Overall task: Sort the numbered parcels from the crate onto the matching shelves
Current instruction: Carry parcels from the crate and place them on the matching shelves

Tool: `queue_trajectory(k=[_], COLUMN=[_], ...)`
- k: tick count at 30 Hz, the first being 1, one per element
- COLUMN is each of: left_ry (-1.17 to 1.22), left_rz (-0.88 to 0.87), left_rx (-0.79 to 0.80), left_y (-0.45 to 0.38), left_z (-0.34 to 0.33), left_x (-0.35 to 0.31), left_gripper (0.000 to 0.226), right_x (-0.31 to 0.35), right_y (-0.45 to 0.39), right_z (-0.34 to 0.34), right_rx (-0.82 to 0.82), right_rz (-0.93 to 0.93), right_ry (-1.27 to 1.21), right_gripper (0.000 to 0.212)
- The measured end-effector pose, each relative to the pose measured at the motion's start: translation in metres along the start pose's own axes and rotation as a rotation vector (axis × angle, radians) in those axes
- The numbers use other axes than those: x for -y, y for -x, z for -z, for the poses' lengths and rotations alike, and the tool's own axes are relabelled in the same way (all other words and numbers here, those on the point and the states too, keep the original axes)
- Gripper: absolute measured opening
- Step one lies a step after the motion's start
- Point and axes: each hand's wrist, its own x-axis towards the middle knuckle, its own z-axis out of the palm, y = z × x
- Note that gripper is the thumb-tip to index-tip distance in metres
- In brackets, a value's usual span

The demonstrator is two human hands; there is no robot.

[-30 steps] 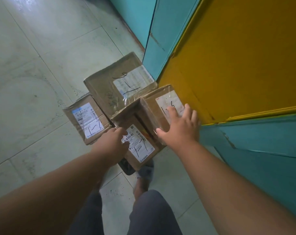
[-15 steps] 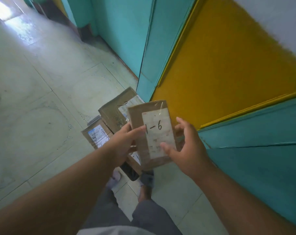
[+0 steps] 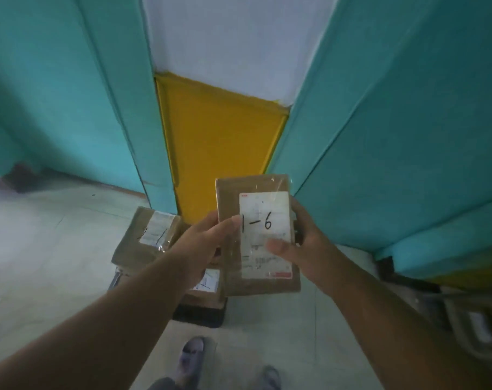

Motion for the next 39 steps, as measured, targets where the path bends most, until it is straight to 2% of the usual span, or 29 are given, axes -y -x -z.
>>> queue_trajectory(k=[3,6,12,13,15,17,18,22,27,32,39], left_ry=[-0.087,-0.191,-0.412,-0.422,-0.441,-0.464,-0.495,-0.623,-0.705,-0.713,-0.763], left_rz=[-0.076,-0.154,-0.382,-0.407,-0.422,-0.427,-0.427,-0.438,-0.498,-0.415,-0.410], left_rx=[0.070,0.135,0.214,0.235,0.294,0.376,0.411,0.507,0.624,0.757,0.884], left_y=[0.003,0.003,0.006,0.009,0.018,0.026,0.031,0.029,0.000,-0.016,-0.013], left_z=[-0.061,-0.143,-0.349,-0.386,-0.456,-0.521,-0.550,-0.650,-0.771,-0.892,-1.059], left_x=[-0.005,0.000,0.041,0.053,0.077,0.101,0.110,0.135,0.162,0.194,0.267], left_gripper=[0.043,0.059,0.072,0.069,0.050,0.025,0.020,0.016,0.019,0.016,0.033], right_x=[-0.010,-0.028,-0.085,-0.097,-0.119,-0.134,-0.139,-0.164,-0.202,-0.226,-0.297], right_y=[0.053,0.122,0.290,0.318,0.375,0.429,0.452,0.517,0.565,0.628,0.725], right_z=[0.045,0.099,0.227,0.248,0.288,0.323,0.340,0.399,0.480,0.549,0.651], right_rx=[-0.186,-0.415,-0.762,-0.818,-0.913,-0.964,-0.982,-1.104,-1.253,-1.398,-1.516], right_rz=[0.026,0.045,0.060,0.073,0.087,0.078,0.064,0.027,0.023,-0.038,-0.065], right_ry=[-0.081,-0.180,-0.262,-0.269,-0.279,-0.311,-0.324,-0.340,-0.396,-0.408,-0.450], right_gripper=[0.094,0.087,0.082,0.084,0.085,0.079,0.077,0.074,0.074,0.072,0.080])
